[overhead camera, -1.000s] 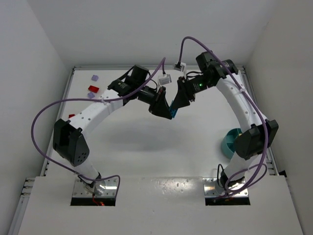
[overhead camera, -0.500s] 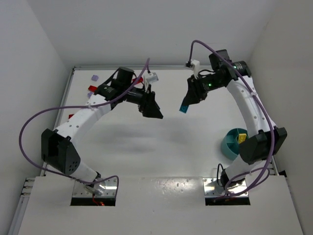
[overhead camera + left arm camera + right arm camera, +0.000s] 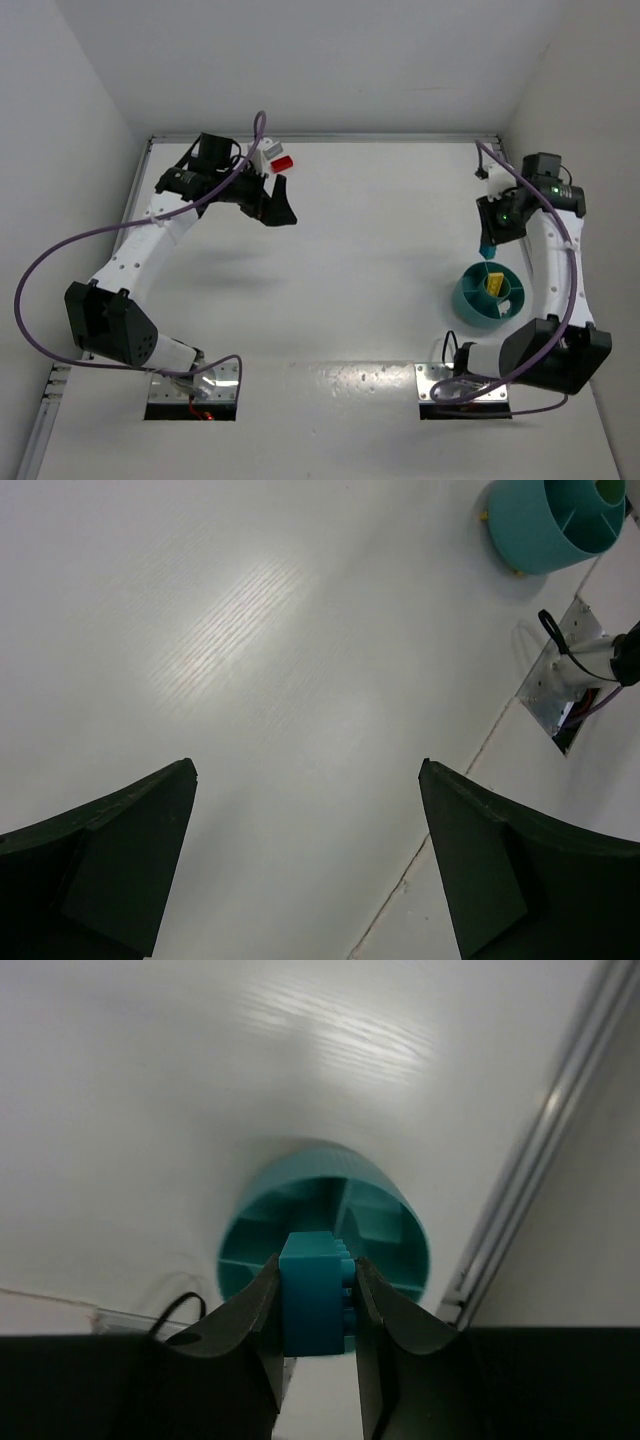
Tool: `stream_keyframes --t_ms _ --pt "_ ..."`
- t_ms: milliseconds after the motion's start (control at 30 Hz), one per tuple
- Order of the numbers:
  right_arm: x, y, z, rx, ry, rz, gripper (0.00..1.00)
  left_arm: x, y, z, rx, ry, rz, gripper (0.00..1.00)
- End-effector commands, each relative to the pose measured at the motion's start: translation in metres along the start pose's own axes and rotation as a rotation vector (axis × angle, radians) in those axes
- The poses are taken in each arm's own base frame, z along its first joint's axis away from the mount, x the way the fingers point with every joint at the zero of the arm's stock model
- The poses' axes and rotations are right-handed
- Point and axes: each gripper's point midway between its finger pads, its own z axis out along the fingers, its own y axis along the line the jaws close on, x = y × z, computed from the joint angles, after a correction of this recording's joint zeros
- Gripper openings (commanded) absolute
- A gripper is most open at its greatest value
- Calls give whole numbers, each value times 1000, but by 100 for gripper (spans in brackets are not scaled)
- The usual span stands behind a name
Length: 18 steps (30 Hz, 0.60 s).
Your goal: Sort the legos into containers by color
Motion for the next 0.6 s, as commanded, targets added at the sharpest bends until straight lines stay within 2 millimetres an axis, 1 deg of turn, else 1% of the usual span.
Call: stream_keyframes --t_ms 0,33,67,100,133,167,200,267,300,333,367,400,433,500,567 --pt "20 -42 -12 142 -3 -38 0 -7 -2 -13 -24 -26 21 100" --pt "25 -45 -11 135 -2 -29 0 -8 -3 -15 -24 -23 18 100" --pt "29 -51 -8 127 8 -20 0 -5 -4 -13 -11 -8 15 100" --pt "39 -58 -7 105 13 -5 0 -10 -4 -14 -11 -13 18 100" --pt "41 -65 -4 95 18 8 0 -11 -7 -16 0 -13 30 100" --pt "45 -75 -5 88 5 38 0 -7 -5 -11 15 12 22 100" --pt "51 -78 -3 69 15 26 0 -11 -6 -12 15 11 23 100" --pt "57 -89 -1 36 2 61 0 -10 -6 -10 27 16 17 100" --pt "59 -91 0 16 5 44 0 -14 -9 -11 36 8 24 100" --pt "60 -92 1 -3 2 46 0 -14 -9 -11 36 7 24 100" --pt "65 -88 2 -52 4 62 0 -12 -6 -8 37 15 17 100" --pt "63 -88 0 -61 -4 31 0 -16 -7 -10 36 6 25 100" --pt "65 -87 -1 -69 -7 34 0 -14 -9 -5 44 18 24 100" --pt "71 -84 3 -86 -3 38 0 -14 -7 -5 35 19 24 100" --pt "72 -77 8 -122 -17 26 0 -16 -6 -4 35 21 23 100"
